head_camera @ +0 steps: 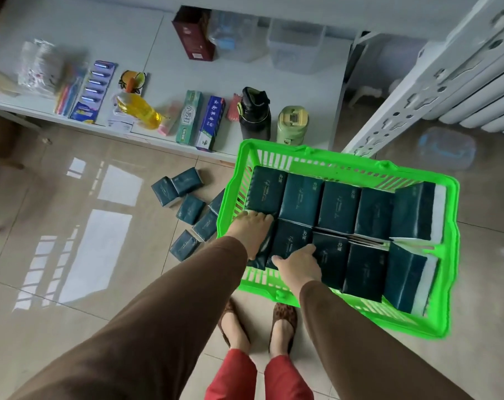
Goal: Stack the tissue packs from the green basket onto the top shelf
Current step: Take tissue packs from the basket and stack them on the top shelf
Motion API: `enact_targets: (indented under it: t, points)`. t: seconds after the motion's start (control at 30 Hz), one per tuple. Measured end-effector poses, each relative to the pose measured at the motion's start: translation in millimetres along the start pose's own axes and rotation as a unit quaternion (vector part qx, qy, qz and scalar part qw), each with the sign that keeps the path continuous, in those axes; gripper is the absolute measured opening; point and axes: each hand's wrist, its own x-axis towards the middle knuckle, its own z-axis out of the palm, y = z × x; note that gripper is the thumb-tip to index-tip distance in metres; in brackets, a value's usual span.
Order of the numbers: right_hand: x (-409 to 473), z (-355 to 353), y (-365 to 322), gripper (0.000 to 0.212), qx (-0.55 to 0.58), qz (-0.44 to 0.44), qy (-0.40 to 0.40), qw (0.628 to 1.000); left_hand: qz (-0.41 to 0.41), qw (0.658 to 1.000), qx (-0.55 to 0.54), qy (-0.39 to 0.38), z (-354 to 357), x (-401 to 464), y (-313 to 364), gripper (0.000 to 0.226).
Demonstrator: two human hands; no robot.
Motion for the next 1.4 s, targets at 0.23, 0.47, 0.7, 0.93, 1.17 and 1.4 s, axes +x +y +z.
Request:
enact_targets:
  t: [0.23, 0.47, 0.7, 0.93, 1.17, 1.4]
  points:
    - [-9, -12, 7, 0.076, 0.108, 0.037, 0.0, 0.993, 0.002, 0.999, 0.006, 0.051, -18, -10, -3, 0.058]
    - [-82, -79, -11, 0.043, 0.224, -0.126, 0.068, 0.964, -0.06, 0.971, -0.174, 0.153, -77, -90, -34, 0.06]
    - [-189, -99, -151, 0.047, 0.181, -0.363, 0.062, 0.912, -0.182, 0.881, -0.375, 0.223, -129, -228, -202, 0.064]
    - [-308, -36, -378, 0.055, 0.226, -0.489, 0.072, 0.839, -0.225, 0.833, -0.389, 0.322, -153, -360, -428, 0.056]
    - [-373, 16, -551, 0.046, 0.267, -0.536, 0.118, 0.792, -0.227, 0.836, -0.318, 0.385, -181, -439, -627, 0.063]
    - [-354, 11, -670, 0.061, 0.257, -0.514, 0.121, 0.809, -0.2, 0.851, -0.24, 0.421, -243, -424, -763, 0.05]
